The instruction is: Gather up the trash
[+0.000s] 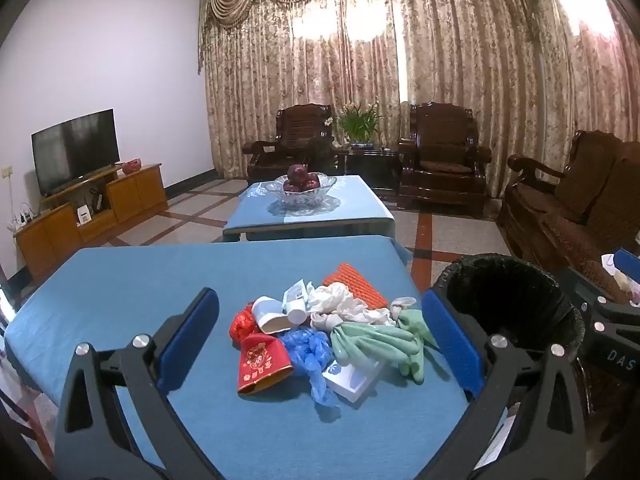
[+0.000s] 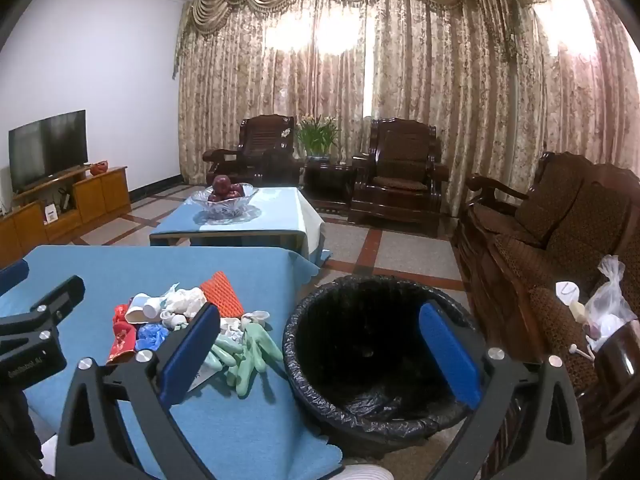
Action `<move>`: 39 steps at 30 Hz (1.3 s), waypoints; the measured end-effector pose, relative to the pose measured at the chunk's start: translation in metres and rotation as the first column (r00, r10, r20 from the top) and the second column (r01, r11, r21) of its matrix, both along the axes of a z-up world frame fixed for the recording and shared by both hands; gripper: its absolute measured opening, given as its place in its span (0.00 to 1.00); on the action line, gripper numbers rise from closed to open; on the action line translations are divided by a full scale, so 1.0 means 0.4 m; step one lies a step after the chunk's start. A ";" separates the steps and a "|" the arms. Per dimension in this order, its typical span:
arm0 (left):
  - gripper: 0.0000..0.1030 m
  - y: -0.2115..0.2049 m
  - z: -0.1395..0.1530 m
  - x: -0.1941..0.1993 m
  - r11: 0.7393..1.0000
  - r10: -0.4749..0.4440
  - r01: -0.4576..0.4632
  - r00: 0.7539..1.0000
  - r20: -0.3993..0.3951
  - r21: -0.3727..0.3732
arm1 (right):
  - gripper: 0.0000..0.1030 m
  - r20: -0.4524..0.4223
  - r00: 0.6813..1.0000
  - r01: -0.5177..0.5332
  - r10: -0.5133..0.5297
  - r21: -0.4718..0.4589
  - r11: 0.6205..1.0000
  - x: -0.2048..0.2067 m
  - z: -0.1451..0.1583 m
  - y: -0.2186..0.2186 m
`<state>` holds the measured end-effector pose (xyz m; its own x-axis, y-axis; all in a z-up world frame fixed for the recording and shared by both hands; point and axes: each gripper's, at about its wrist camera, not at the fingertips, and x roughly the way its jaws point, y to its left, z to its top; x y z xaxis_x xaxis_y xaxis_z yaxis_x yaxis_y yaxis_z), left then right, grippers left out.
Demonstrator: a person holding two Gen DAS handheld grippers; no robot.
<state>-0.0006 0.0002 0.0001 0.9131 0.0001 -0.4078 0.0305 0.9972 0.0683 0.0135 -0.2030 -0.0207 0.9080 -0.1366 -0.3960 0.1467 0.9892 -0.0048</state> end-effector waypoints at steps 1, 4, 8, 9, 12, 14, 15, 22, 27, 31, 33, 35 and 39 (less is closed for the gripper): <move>0.95 0.000 0.000 -0.001 1.000 0.000 0.000 1.000 0.000 0.000 | 0.94 0.001 1.000 0.000 0.000 0.000 1.000 0.000 0.000 0.000; 0.95 0.001 -0.001 0.000 1.000 -0.001 0.001 1.000 -0.004 0.001 | 0.94 0.000 1.000 -0.001 0.001 0.002 1.000 0.000 0.000 0.000; 0.95 -0.001 0.000 -0.001 1.000 0.001 -0.001 1.000 0.001 0.007 | 0.94 0.000 1.000 0.000 0.000 0.000 1.000 0.001 -0.001 0.001; 0.95 -0.001 0.000 -0.001 1.000 0.002 -0.002 1.000 0.001 0.006 | 0.94 -0.001 1.000 0.000 0.000 0.000 1.000 0.001 -0.001 0.001; 0.95 -0.002 -0.001 -0.003 1.000 0.005 -0.005 1.000 -0.001 0.005 | 0.94 0.000 1.000 0.000 0.000 0.001 1.000 0.001 -0.002 0.001; 0.95 -0.004 -0.001 -0.005 1.000 0.006 -0.006 1.000 -0.002 0.005 | 0.94 -0.002 1.000 0.000 0.000 0.002 1.000 0.002 -0.003 0.001; 0.95 -0.005 -0.001 -0.006 1.000 0.008 -0.008 1.000 -0.002 0.006 | 0.94 -0.003 1.000 -0.001 0.001 0.002 1.000 0.003 -0.003 0.001; 0.95 -0.002 -0.001 -0.003 1.000 0.004 -0.004 1.000 -0.002 0.005 | 0.94 -0.004 1.000 -0.002 0.002 0.004 1.000 0.003 -0.004 0.002; 0.95 -0.001 0.000 -0.003 1.000 0.001 -0.001 1.000 -0.004 0.003 | 0.94 -0.005 1.000 -0.002 0.002 0.005 1.000 0.003 -0.003 0.002; 0.95 -0.001 -0.001 -0.001 1.000 0.000 0.000 1.000 -0.001 0.004 | 0.94 -0.005 1.000 -0.001 0.002 0.005 1.000 0.004 -0.004 0.001; 0.95 0.001 -0.001 0.000 1.000 0.002 -0.002 1.000 -0.004 0.002 | 0.94 -0.007 1.000 -0.002 0.002 0.007 1.000 0.003 -0.004 0.001; 0.95 0.001 -0.001 0.000 1.000 0.003 -0.003 1.000 -0.005 0.001 | 0.94 -0.005 1.000 -0.002 0.002 0.008 1.000 0.002 -0.004 0.002; 0.95 -0.003 -0.001 0.000 1.000 0.002 -0.002 1.000 -0.005 0.000 | 0.94 -0.006 1.000 -0.002 0.002 0.006 1.000 0.003 -0.004 0.002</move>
